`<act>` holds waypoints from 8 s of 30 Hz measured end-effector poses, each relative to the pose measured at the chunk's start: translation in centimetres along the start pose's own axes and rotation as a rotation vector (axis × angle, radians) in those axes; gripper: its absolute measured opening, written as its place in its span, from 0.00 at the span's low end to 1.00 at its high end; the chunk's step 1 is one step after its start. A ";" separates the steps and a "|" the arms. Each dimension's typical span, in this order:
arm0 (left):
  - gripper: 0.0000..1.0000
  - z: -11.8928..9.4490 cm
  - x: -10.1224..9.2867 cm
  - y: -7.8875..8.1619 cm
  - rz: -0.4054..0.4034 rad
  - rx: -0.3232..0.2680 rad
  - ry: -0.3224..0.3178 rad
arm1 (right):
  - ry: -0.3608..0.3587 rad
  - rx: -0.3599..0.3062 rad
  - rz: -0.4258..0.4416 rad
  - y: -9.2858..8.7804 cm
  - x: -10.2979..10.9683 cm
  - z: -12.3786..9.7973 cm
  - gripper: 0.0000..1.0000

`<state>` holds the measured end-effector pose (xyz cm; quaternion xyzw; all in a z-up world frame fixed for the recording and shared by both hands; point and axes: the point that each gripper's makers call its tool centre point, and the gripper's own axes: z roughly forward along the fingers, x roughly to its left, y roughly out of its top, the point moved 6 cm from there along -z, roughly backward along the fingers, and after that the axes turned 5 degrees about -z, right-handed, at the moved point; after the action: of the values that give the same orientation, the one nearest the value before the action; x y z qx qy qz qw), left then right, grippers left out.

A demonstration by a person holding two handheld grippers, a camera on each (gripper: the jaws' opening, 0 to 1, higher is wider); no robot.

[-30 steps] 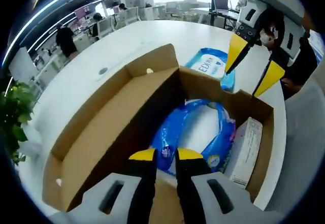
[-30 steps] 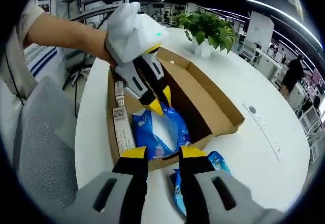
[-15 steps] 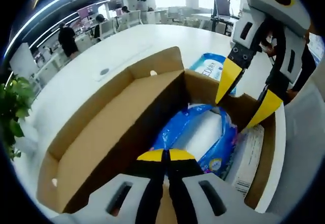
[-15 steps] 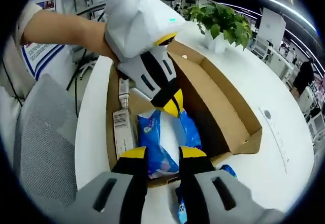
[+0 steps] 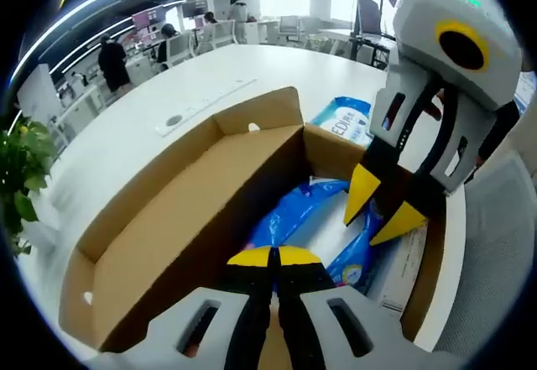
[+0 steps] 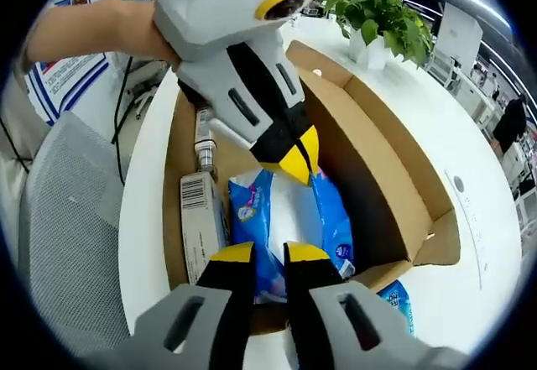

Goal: Operate the shoe box by opening the lid, removing the specified soft item, and placing it in the target area until the item is outside and the box remains undamaged.

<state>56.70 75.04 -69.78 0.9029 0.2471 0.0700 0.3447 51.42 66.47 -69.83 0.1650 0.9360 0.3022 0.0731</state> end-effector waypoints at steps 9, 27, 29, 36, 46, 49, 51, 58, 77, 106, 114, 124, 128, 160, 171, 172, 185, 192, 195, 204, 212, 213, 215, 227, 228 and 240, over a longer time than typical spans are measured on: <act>0.00 -1.0 0.0 0.7 -0.011 -0.033 0.007 | -0.010 -0.007 -0.048 0.1 0.1 -0.3 0.00; 0.00 -4.5 0.3 2.1 -0.029 -0.077 0.069 | -0.056 -0.106 -0.054 3.1 0.3 -3.3 0.00; 0.00 -5.0 0.3 2.5 -0.026 -0.084 0.076 | -0.063 -0.115 -0.057 3.5 0.2 -3.8 0.00; 0.00 -6.4 0.0 3.9 -0.013 -0.100 0.095 | -0.080 -0.140 -0.057 4.6 0.3 -5.7 0.00; 0.00 -7.8 -1.2 6.0 0.011 -0.089 0.098 | -0.104 -0.163 -0.057 4.9 0.4 -8.7 0.00; 0.00 -8.0 -1.6 6.8 0.026 -0.090 0.096 | -0.111 -0.168 -0.057 4.7 0.3 -9.6 0.00; 0.00 -8.0 -1.9 7.5 0.036 -0.093 0.095 | -0.119 -0.172 -0.051 4.5 0.2 -10.2 0.00; 0.00 -7.3 -3.7 9.9 0.103 -0.089 0.065 | -0.131 -0.167 -0.038 3.1 -0.1 -12.4 0.00; 0.00 -3.2 -7.4 14.5 0.173 -0.079 -0.009 | -0.198 -0.130 0.004 -2.2 -1.5 -16.4 0.00; 0.00 4.2 -13.3 20.7 0.235 -0.103 -0.147 | -0.284 -0.056 0.099 -11.5 -4.4 -22.0 0.00; 0.00 6.6 -15.0 22.3 0.257 -0.110 -0.191 | -0.309 -0.037 0.128 -14.4 -5.2 -23.3 0.00; 0.00 10.0 -16.3 23.4 0.274 -0.110 -0.239 | -0.312 -0.003 0.137 -17.6 -6.5 -24.0 0.00; 0.00 11.4 -16.4 23.6 0.260 -0.116 -0.258 | -0.312 0.020 0.133 -18.6 -7.1 -23.8 0.00; 0.00 18.6 -18.2 21.9 0.263 -0.060 -0.335 | -0.285 0.167 0.132 -25.6 -9.5 -21.0 0.00; 0.00 19.9 -18.6 20.3 0.272 -0.019 -0.356 | -0.277 0.187 0.138 -27.1 -8.9 -19.8 0.00; 0.00 20.0 -18.7 20.3 0.273 -0.020 -0.358 | -0.282 0.185 0.139 -27.2 -9.0 -19.9 0.00; 0.00 20.0 -18.7 20.3 0.271 -0.017 -0.360 | -0.289 0.187 0.149 -27.1 -8.8 -19.8 0.00; 0.00 19.6 -19.0 20.2 0.267 0.001 -0.374 | -0.289 0.188 0.156 -26.8 -8.7 -20.0 0.02; 0.00 19.3 -19.0 20.3 0.281 -0.002 -0.365 | -0.293 0.187 0.155 -26.3 -8.5 -20.3 0.04; 0.02 18.5 -18.5 21.2 0.299 -0.039 -0.331 | -0.314 0.179 0.151 -25.0 -8.3 -21.5 0.06; 0.03 16.1 -17.4 21.9 0.292 -0.076 -0.315 | -0.330 0.162 0.160 -23.7 -7.6 -22.7 0.08; 0.03 15.8 -17.2 21.9 0.294 -0.077 -0.313 | -0.330 0.162 0.158 -23.5 -7.4 -22.7 0.08; 0.04 15.2 -17.0 21.8 0.297 -0.083 -0.308 | -0.330 0.160 0.156 -23.1 -7.1 -22.8 0.09; 0.14 9.9 -15.1 20.2 0.239 -0.104 -0.270 | -0.315 0.127 0.104 -19.3 -5.5 -23.6 0.15; 0.15 9.5 -15.0 20.2 0.229 -0.109 -0.268 | -0.309 0.122 0.099 -18.9 -5.4 -23.6 0.16; 0.32 3.6 -13.7 17.3 0.142 -0.142 -0.244 | -0.231 0.078 0.040 -14.9 -3.2 -22.6 0.27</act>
<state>52.81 55.02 -60.52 0.8933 0.1332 0.0011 0.4292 45.13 41.73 -60.24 0.2201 0.9289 0.2458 0.1681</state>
